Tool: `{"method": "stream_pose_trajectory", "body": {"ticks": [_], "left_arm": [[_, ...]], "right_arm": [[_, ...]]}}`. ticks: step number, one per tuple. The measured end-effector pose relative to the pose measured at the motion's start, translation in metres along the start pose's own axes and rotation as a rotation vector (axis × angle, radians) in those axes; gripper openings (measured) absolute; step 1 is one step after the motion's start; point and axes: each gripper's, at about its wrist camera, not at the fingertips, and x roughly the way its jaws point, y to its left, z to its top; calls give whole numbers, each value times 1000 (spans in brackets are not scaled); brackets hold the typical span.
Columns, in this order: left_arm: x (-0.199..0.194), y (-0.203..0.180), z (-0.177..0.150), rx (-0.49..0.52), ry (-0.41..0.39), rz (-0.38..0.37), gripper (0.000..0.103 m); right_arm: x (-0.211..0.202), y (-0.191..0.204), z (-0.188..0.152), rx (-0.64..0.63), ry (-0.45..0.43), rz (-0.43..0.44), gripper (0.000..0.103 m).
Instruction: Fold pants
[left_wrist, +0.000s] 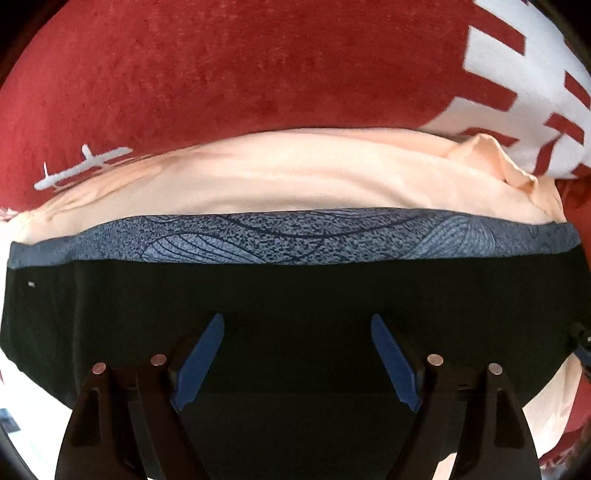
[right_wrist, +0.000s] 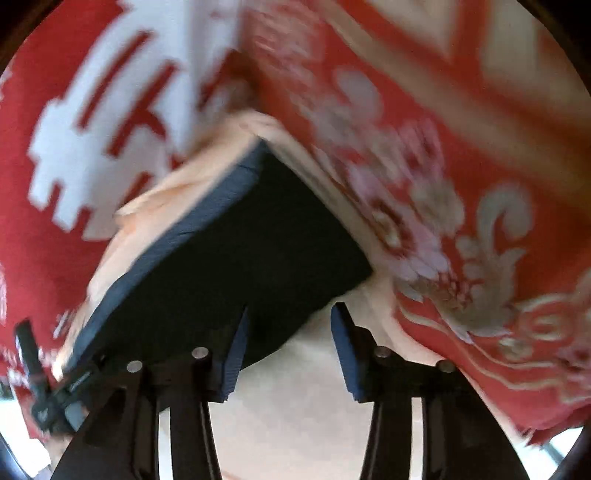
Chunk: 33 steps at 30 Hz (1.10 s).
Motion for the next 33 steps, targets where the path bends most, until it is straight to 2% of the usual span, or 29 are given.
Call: {"method": "stream_pose_trajectory", "body": {"ticks": [1, 3, 4, 5, 7, 8, 10, 12, 14, 16, 18, 20, 23, 27, 29, 33], "left_arm": [[-1, 2, 1, -7, -2, 1, 82], [-3, 8, -1, -7, -17, -4, 82], [-4, 10, 0, -1, -24, -8, 82], [-3, 13, 1, 8, -28, -6, 82], [5, 17, 2, 37, -31, 25, 86], [9, 16, 4, 45, -31, 32, 92], [10, 26, 5, 40, -21, 26, 94], [5, 34, 8, 49, -22, 44, 94], [-5, 44, 9, 59, -32, 48, 94], [-16, 36, 9, 67, -49, 25, 94], [-19, 20, 13, 97, -59, 9, 94], [-15, 6, 19, 124, -71, 2, 94], [-2, -8, 29, 121, -89, -6, 94], [20, -9, 43, 68, -97, 8, 94], [27, -11, 53, 53, -113, 9, 94], [33, 3, 78, 40, -113, 43, 94]], "right_arm": [[7, -6, 3, 37, 0, 3, 45], [9, -2, 9, 24, -16, -2, 23], [5, 5, 13, 2, -27, 4, 14], [0, 10, 14, -21, -46, 21, 10], [-16, 26, 17, -119, -105, 18, 10], [-17, 27, 17, -134, -108, 14, 10], [-5, 19, 19, -133, -66, -21, 11], [17, 7, 17, -119, 26, -48, 16], [8, 9, 15, -135, 6, -49, 25], [-10, 15, 10, -157, -35, -98, 26], [-31, 21, 5, -165, -97, -77, 27], [-41, 37, 6, -233, -127, -39, 27], [-21, 70, 15, -332, -98, -6, 26], [19, 96, 28, -387, -29, 41, 26], [44, 107, 23, -409, -5, 21, 26], [54, 109, 32, -450, -82, -26, 23]]}}
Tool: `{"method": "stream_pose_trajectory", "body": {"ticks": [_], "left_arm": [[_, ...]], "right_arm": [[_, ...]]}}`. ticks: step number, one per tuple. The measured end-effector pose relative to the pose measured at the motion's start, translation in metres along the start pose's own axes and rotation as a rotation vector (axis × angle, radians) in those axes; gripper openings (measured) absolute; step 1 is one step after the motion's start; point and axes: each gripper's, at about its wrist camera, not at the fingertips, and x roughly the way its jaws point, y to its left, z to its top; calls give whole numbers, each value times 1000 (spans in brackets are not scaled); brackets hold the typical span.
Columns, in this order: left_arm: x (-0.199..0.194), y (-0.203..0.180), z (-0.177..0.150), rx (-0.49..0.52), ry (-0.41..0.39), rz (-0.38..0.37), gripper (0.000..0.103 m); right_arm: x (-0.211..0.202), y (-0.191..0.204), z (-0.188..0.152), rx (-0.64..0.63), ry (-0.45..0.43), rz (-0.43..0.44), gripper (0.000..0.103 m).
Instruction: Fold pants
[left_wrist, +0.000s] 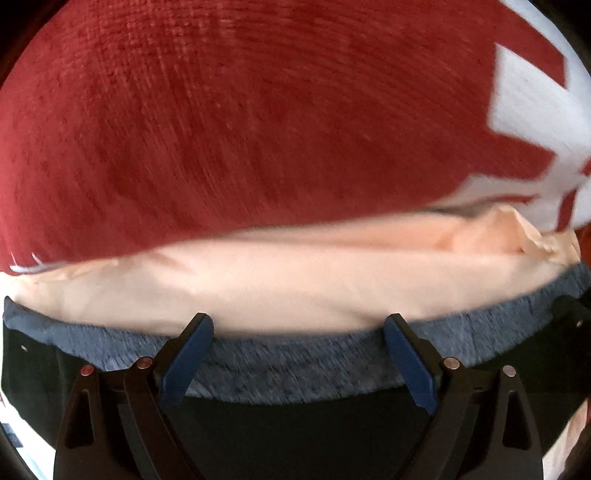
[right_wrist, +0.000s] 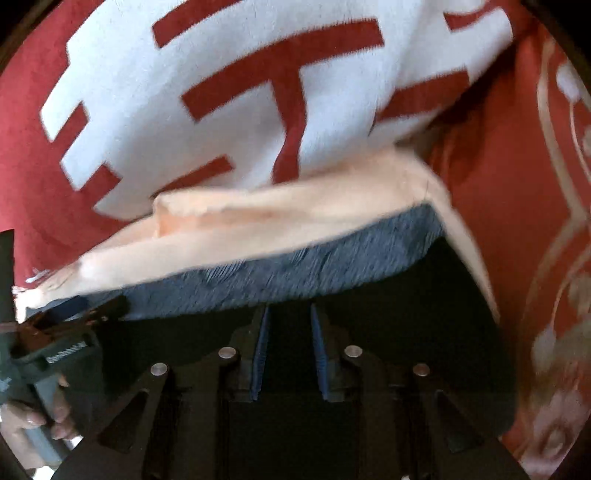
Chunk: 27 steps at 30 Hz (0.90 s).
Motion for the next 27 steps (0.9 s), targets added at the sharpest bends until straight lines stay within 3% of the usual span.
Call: {"method": "stream_pose_trajectory", "body": {"ticks": [6, 8, 10, 14, 16, 18, 23, 27], "left_arm": [[-29, 39, -7, 8, -1, 27, 94], [-41, 59, -20, 24, 7, 40, 94], [-46, 76, -41, 28, 32, 67, 94], [-32, 110, -75, 11, 109, 140, 94], [-33, 130, -83, -56, 97, 105, 95], [-34, 143, -83, -80, 113, 101, 95], [-40, 165, -84, -108, 118, 100, 95], [-48, 188, -77, -101, 101, 87, 95]], "right_arm": [[1, -26, 29, 73, -5, -84, 27], [-14, -34, 29, 116, -1, -63, 27], [-31, -33, 20, 97, -3, -43, 27], [-46, -26, -15, 62, 27, -45, 43], [-40, -32, -35, 72, 58, -77, 43], [-43, -45, -45, 103, 15, -50, 40], [-62, -44, -45, 129, 20, -141, 42], [-82, -24, -55, 203, 50, 37, 42]]}}
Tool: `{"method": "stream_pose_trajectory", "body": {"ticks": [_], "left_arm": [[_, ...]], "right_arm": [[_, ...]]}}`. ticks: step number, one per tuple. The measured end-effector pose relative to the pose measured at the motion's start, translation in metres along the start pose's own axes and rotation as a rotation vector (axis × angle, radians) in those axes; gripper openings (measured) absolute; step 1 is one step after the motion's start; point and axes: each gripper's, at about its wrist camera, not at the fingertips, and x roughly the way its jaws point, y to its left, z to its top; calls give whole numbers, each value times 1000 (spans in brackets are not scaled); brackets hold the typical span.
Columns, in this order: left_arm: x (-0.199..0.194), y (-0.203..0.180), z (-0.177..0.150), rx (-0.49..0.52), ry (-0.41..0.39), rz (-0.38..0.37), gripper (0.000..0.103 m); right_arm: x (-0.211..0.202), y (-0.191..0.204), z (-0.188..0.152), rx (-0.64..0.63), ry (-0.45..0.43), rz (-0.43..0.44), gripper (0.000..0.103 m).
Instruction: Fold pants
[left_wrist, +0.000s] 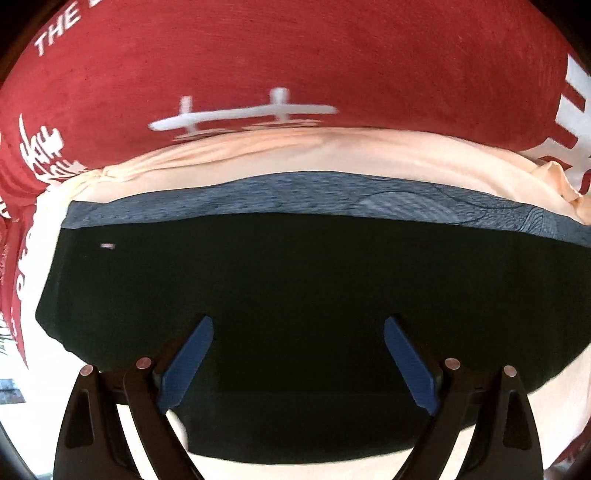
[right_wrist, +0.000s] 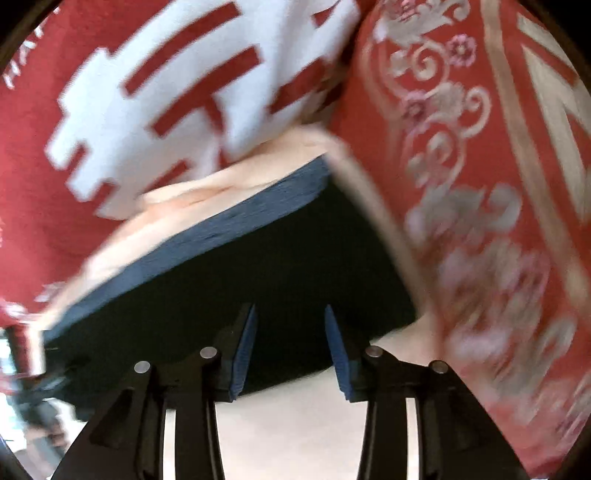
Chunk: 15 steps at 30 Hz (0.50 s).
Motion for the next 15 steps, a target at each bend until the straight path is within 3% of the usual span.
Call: {"method": "stream_pose_trajectory", "body": {"ticks": [4, 10, 13, 14, 15], "left_arm": [[1, 48, -18, -5, -26, 19, 95], [13, 157, -32, -21, -33, 98, 95], [27, 209, -38, -26, -47, 155, 95], [28, 199, -39, -32, -39, 165, 95], [37, 220, -46, -39, -20, 171, 95]], "right_arm": [[-1, 49, -35, -14, 92, 197, 42], [50, 155, -111, 16, 284, 499, 42], [94, 205, -139, 53, 356, 577, 43], [103, 218, -152, 63, 375, 592, 42], [110, 232, -164, 76, 394, 610, 43]]}}
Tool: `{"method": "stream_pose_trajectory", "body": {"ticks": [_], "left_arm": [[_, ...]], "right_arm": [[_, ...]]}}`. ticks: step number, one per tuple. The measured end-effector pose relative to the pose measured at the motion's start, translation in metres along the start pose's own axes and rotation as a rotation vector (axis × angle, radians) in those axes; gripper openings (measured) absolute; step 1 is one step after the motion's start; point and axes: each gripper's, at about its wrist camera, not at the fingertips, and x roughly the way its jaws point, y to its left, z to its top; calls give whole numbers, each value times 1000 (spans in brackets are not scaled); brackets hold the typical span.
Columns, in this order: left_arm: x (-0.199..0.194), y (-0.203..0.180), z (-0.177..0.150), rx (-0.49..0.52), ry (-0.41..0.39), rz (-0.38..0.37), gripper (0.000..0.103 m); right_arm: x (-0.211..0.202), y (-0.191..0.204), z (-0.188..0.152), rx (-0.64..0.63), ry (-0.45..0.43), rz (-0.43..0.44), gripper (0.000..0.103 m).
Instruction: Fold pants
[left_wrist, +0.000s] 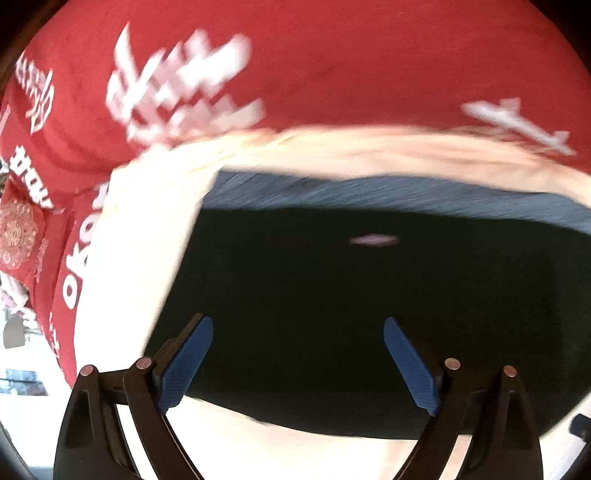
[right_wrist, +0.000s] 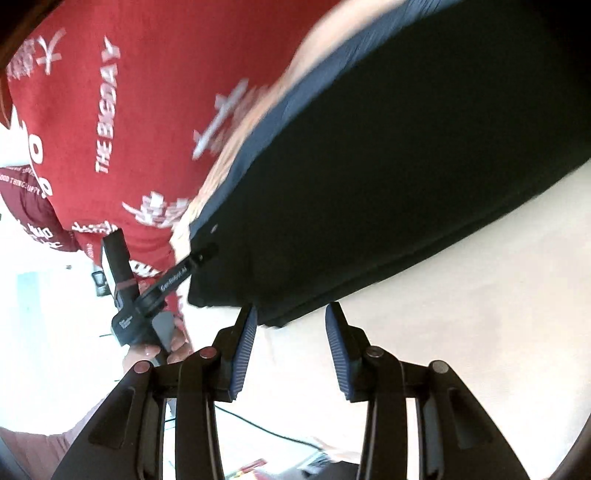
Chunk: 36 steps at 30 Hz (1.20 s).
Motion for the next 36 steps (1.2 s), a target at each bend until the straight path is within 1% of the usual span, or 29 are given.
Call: {"method": "stream_pose_trajectory", "body": {"ticks": [1, 2, 4, 5, 6, 8, 10, 11, 13, 16, 17, 18, 19, 21, 23, 25, 27, 29, 30, 31, 33, 34, 35, 36], "left_arm": [[15, 16, -3, -8, 22, -10, 95], [17, 22, -6, -23, 16, -51, 103], [28, 36, -7, -42, 6, -136, 103], [41, 42, -3, -41, 3, -156, 103], [42, 43, -4, -35, -3, -172, 103], [42, 42, -6, -20, -20, -190, 103], [44, 44, -6, -15, -26, -207, 103], [46, 46, -5, -15, -24, -214, 103], [57, 54, -2, -12, -23, -221, 103], [62, 59, 1, -7, -14, -226, 103], [49, 50, -3, -6, -13, -227, 103], [48, 51, -3, -3, -14, -230, 103], [49, 52, -4, 0, -20, -237, 103], [47, 52, -5, 8, -35, -242, 103], [46, 52, -7, 14, -46, -240, 103], [46, 52, -6, 15, -40, -234, 103], [44, 52, -4, 16, -16, -218, 103], [40, 52, -2, 24, 7, -194, 103], [34, 51, -4, 36, 15, -172, 103], [25, 50, -5, 45, 10, -164, 103], [1, 45, -9, 51, -31, -180, 103], [-9, 41, -10, 53, -48, -193, 103], [-21, 32, -10, 61, -69, -218, 103], [-30, 22, -10, 71, -84, -242, 103]], "right_arm": [[13, 4, -7, 11, 11, 19, 43], [28, 4, -8, 15, 15, 24, 43], [51, 7, -14, 23, 24, 21, 43], [46, 5, -16, 27, 22, 21, 42], [50, 5, -17, 32, 13, 25, 42], [50, 12, -19, 37, -8, 29, 42], [58, 16, -13, 46, -25, 40, 43], [52, 12, -13, 57, -29, 44, 43], [62, 7, -8, 112, -19, 51, 43], [63, 1, -6, 186, -24, 54, 42], [65, 4, -4, 190, -26, 43, 33], [64, 9, -3, 179, -37, 1, 14], [62, 15, -1, 156, -45, -41, 14], [55, 34, 0, 79, -73, -73, 11], [50, 49, -6, -26, -93, -141, 10], [57, 41, -15, -34, -89, -200, 8], [66, 22, -22, 5, -75, -239, 7], [64, 11, -26, 48, -87, -192, 7], [60, 12, -27, 46, -85, -205, 7], [54, 15, -28, 24, -77, -269, 8], [45, 16, -28, -10, -44, -355, 10], [34, 15, -27, -25, -34, -370, 11], [25, 15, -27, -35, -42, -381, 16], [10, 17, -24, -65, -68, -415, 24]]}}
